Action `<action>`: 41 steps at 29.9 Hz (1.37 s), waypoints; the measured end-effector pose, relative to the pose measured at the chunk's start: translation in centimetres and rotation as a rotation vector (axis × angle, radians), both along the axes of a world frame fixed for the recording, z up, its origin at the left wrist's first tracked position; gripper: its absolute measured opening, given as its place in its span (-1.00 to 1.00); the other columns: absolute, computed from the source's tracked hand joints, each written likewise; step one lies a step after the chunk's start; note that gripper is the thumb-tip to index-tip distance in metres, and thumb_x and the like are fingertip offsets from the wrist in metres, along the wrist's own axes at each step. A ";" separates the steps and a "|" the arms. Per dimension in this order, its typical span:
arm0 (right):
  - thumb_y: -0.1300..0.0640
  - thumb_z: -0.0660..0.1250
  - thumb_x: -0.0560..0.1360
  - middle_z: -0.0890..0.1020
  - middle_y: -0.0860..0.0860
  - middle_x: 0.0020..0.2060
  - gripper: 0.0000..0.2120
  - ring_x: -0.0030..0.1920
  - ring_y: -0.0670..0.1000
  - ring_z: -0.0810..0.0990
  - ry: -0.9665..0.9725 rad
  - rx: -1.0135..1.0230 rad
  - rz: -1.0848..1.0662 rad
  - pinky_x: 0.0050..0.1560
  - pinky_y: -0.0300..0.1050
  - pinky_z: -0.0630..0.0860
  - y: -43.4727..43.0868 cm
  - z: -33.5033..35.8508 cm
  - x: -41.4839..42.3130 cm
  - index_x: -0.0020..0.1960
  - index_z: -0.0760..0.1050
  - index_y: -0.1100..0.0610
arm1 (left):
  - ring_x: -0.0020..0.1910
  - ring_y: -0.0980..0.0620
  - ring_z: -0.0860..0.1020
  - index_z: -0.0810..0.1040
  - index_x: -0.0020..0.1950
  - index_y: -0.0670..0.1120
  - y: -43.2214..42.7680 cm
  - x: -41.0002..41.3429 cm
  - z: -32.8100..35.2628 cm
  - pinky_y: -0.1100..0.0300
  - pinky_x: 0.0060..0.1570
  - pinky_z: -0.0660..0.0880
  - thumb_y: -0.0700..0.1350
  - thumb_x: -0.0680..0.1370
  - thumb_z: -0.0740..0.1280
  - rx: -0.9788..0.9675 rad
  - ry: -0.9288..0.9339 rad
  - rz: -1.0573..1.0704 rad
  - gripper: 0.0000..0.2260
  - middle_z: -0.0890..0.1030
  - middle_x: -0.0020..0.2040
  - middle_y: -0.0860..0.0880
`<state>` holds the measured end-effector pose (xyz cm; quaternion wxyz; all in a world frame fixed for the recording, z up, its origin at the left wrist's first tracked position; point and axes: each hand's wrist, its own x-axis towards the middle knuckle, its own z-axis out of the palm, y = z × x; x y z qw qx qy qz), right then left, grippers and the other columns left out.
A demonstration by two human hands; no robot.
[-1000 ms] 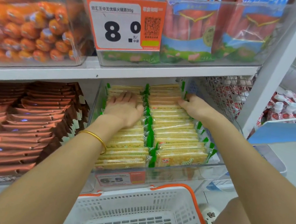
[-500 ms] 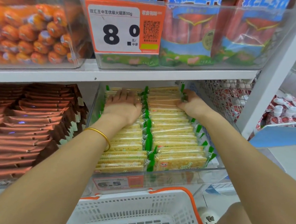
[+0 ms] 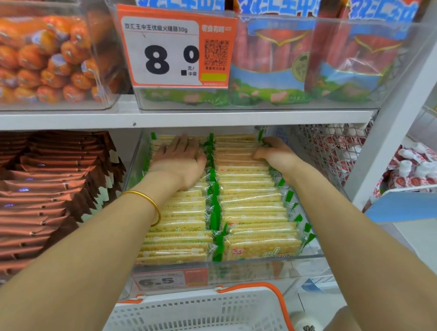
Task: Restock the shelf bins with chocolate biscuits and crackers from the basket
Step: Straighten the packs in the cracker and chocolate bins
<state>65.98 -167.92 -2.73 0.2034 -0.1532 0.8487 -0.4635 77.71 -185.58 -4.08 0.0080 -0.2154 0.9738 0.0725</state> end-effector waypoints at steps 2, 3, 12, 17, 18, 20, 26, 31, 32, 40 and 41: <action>0.20 0.32 0.49 0.31 0.12 0.43 -0.36 0.39 0.12 0.32 0.001 0.011 0.002 0.15 -0.16 0.28 -0.1 -0.1 -0.1 0.51 0.16 0.15 | 0.55 0.01 -0.10 -0.05 0.57 -0.02 0.1 0.0 0.0 0.00 0.49 -0.10 0.07 0.64 -0.12 0.001 -0.010 0.002 -0.50 -0.11 0.58 -0.04; 0.20 0.32 0.49 0.31 0.12 0.43 -0.36 0.39 0.12 0.32 0.001 0.018 0.005 0.14 -0.16 0.28 -0.1 0.0 -0.1 0.51 0.16 0.15 | 0.55 0.00 -0.10 -0.05 0.57 -0.02 0.1 0.0 0.1 0.00 0.49 -0.10 0.07 0.64 -0.12 -0.002 -0.015 0.000 -0.50 -0.11 0.58 -0.04; 0.05 0.26 0.58 0.36 0.05 0.37 -0.43 0.39 0.09 0.32 0.153 0.064 -0.016 0.16 -0.20 0.27 2.3 2.0 3.3 0.50 0.14 0.18 | 0.55 -0.02 -0.10 -0.04 0.57 -0.04 1.3 3.2 0.4 -0.04 0.49 -0.15 0.11 0.64 -0.16 -0.034 -0.072 -0.043 -0.49 -0.08 0.58 -0.06; 0.00 0.19 0.61 0.32 0.05 0.44 -0.46 0.41 0.05 0.31 0.246 0.058 -0.021 0.25 -0.16 0.26 6.2 1.8 8.8 0.51 0.14 0.17 | 0.54 0.01 -0.12 -0.07 0.57 -0.02 1.0 4.0 0.3 -0.01 0.50 -0.16 0.12 0.64 -0.17 -0.032 -0.065 -0.065 -0.49 -0.09 0.58 -0.04; -0.01 0.17 0.62 0.31 0.06 0.45 -0.46 0.42 0.05 0.31 0.251 0.080 -0.019 0.28 -0.13 0.27 6.7 1.3 9.7 0.51 0.13 0.17 | 0.54 0.00 -0.12 -0.07 0.57 -0.02 1.1 4.2 0.5 -0.01 0.50 -0.16 0.12 0.65 -0.17 -0.025 -0.060 -0.061 -0.49 -0.08 0.58 -0.04; -0.03 0.13 0.62 0.29 0.10 0.46 -0.44 0.43 0.08 0.29 0.241 0.132 -0.015 0.32 -0.10 0.25 7.1 0.4 10.8 0.52 0.10 0.19 | 0.55 -0.01 -0.11 -0.06 0.57 -0.03 1.6 4.9 1.0 0.00 0.50 -0.16 0.12 0.65 -0.17 -0.026 -0.047 -0.056 -0.49 -0.08 0.58 -0.06; 0.07 0.15 0.63 0.39 0.16 0.37 -0.53 0.33 0.14 0.38 0.259 0.135 -0.052 0.22 -0.09 0.31 6.3 -0.3 12.1 0.47 0.18 0.21 | 0.53 0.04 -0.23 -0.23 0.55 0.06 4.4 8.8 0.6 0.05 0.49 -0.24 0.16 0.64 -0.23 -0.028 -0.117 -0.149 -0.50 -0.24 0.55 -0.03; 0.03 0.18 0.62 0.30 0.12 0.45 -0.43 0.41 0.10 0.32 0.195 0.043 -0.094 0.31 -0.09 0.27 7.5 -0.4 12.2 0.52 0.07 0.21 | 0.53 0.04 -0.22 -0.22 0.54 0.08 4.1 8.9 0.7 0.04 0.49 -0.23 0.17 0.63 -0.24 -0.026 -0.107 -0.131 -0.50 -0.21 0.56 -0.03; 0.00 0.17 0.61 0.28 0.13 0.46 -0.40 0.42 0.11 0.30 0.177 0.031 -0.144 0.33 -0.06 0.26 8.0 -0.5 12.1 0.53 0.05 0.21 | 0.53 0.03 -0.22 -0.21 0.55 0.07 4.3 9.0 0.8 0.04 0.49 -0.23 0.17 0.63 -0.23 -0.031 -0.100 -0.130 -0.50 -0.21 0.56 -0.03; 0.06 0.20 0.61 0.50 0.13 -0.02 -0.59 -0.03 0.11 0.48 0.269 0.164 -0.118 -0.15 -0.15 0.28 7.6 -1.4 14.1 0.33 0.26 0.30 | 0.52 0.05 -0.24 -0.22 0.54 0.11 5.8 10.0 0.8 0.05 0.47 -0.26 0.19 0.62 -0.26 0.019 -0.106 -0.131 -0.50 -0.25 0.55 -0.02; 0.05 0.22 0.59 0.51 0.16 0.09 -0.55 0.07 0.14 0.49 0.267 0.146 -0.131 -0.09 -0.15 0.31 7.8 -1.4 14.1 0.35 0.25 0.29 | 0.52 0.05 -0.24 -0.21 0.54 0.11 5.8 10.0 0.8 0.04 0.47 -0.25 0.19 0.62 -0.26 0.021 -0.102 -0.129 -0.50 -0.24 0.55 -0.02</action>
